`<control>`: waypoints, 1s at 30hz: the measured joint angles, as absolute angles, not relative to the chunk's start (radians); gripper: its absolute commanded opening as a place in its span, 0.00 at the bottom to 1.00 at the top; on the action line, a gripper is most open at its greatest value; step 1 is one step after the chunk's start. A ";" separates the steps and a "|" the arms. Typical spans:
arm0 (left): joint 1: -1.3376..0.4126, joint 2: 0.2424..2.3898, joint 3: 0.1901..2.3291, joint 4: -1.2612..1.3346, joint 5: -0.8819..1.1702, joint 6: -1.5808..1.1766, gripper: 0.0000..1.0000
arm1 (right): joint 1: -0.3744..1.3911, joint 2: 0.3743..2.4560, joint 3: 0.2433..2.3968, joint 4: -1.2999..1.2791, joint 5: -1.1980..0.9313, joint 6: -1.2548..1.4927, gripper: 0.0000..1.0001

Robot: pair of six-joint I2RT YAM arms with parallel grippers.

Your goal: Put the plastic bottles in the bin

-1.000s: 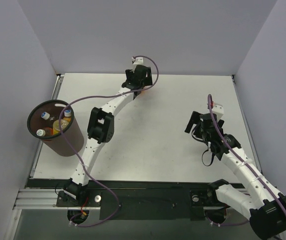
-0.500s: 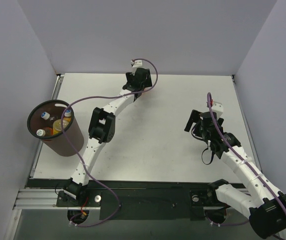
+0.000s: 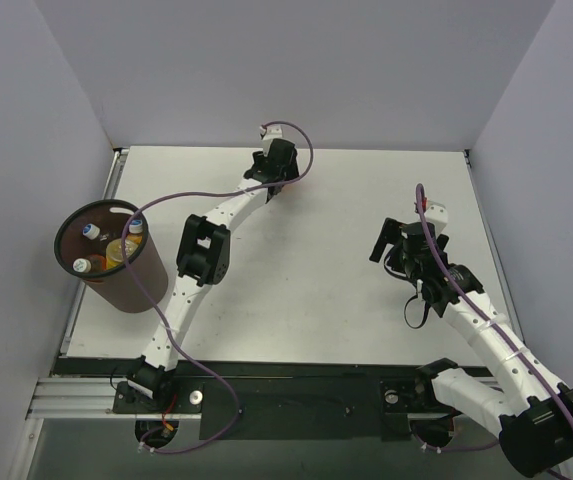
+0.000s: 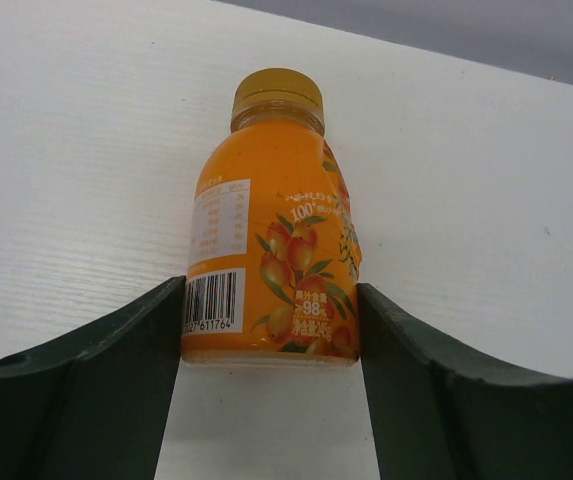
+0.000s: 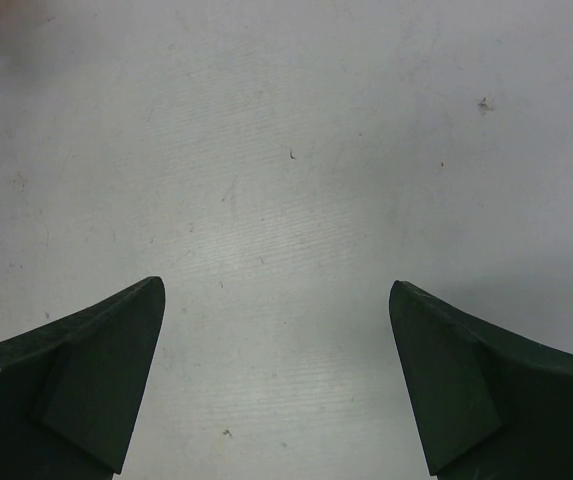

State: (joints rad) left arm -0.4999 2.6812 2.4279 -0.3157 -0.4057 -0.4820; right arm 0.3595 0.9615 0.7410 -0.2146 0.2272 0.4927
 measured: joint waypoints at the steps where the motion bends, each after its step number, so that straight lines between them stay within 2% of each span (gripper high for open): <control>1: -0.500 2.681 2.428 -0.319 -0.406 -0.487 0.67 | 0.360 0.962 0.741 -0.215 0.227 0.493 0.89; 6: -0.500 2.681 2.428 -0.321 -0.404 -0.493 0.54 | 0.360 0.962 0.741 -0.215 0.228 0.492 0.89; 10: -0.501 2.679 2.427 -0.326 -0.403 -0.493 0.51 | 0.360 0.963 0.741 -0.215 0.227 0.490 0.89; 14: -0.505 2.590 2.295 -0.320 -0.390 -0.492 0.43 | 0.360 0.976 0.741 -0.213 0.226 0.489 0.89; 21: -0.538 2.212 1.896 -0.265 -0.384 -0.487 0.35 | 0.360 0.983 0.741 -0.207 0.215 0.490 0.88; 26: -0.593 1.861 1.610 -0.126 -0.376 -0.473 0.35 | 0.360 0.983 0.741 -0.193 0.209 0.497 0.88; 30: -0.613 1.610 1.472 -0.083 -0.362 -0.426 0.35 | 0.360 0.979 0.740 -0.187 0.208 0.498 0.88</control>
State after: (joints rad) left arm -0.6128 1.6096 1.4715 -0.0826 -0.3618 -0.4263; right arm 0.3595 0.9794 0.7403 -0.1867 0.2077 0.4976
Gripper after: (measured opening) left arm 0.730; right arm 0.884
